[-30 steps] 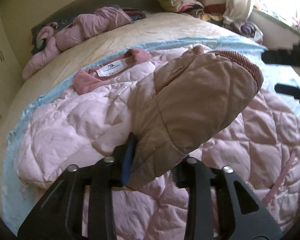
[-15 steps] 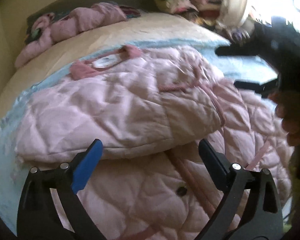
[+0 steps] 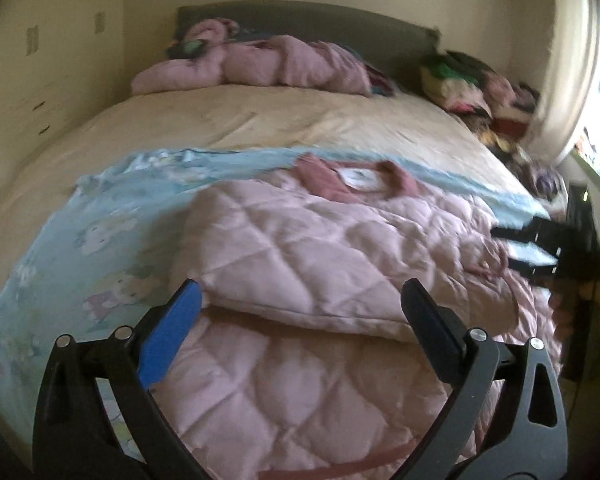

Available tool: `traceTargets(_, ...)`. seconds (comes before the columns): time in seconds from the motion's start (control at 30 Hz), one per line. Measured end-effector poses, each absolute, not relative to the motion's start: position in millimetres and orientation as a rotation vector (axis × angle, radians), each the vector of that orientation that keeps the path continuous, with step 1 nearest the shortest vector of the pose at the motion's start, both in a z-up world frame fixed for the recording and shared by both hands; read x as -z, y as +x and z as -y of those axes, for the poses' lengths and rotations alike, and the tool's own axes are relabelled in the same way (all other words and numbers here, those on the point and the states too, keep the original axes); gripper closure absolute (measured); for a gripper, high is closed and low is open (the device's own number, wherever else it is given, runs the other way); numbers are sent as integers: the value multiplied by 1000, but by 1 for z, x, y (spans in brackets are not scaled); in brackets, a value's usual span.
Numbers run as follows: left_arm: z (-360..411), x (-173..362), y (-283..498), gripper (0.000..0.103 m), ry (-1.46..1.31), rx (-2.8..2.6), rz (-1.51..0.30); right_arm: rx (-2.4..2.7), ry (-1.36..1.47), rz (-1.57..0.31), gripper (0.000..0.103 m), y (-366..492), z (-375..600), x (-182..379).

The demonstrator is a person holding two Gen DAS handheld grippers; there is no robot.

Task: Fold large clothes
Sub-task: 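Grasp the pink ribbed cuff with the right tool, then tuck the cuff flat onto the jacket front and open the right tool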

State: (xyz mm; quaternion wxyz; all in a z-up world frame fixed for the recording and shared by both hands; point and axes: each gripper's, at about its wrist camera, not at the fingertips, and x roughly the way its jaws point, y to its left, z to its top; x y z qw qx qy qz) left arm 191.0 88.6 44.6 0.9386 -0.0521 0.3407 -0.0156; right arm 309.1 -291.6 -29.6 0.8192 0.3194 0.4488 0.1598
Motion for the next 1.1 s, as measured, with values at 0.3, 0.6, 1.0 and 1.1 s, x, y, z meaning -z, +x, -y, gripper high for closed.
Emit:
traceTargets(0.3,-144,-41,193,10,-219,-84,-708,-402,563,-880,96,319,277,10)
traceTargets(0.6,-171,-43,223,10,-313,-96,-710,-483,322,-640,98,332,262,-87)
traceTargets(1.0,-139,-12,290,10,-335,23,-821,-315,235,-684,98,363,274,-51)
traceTargets(1.1,-126,0,302,10,-313,57,-857,-295,252,-703,98,366,277,-42)
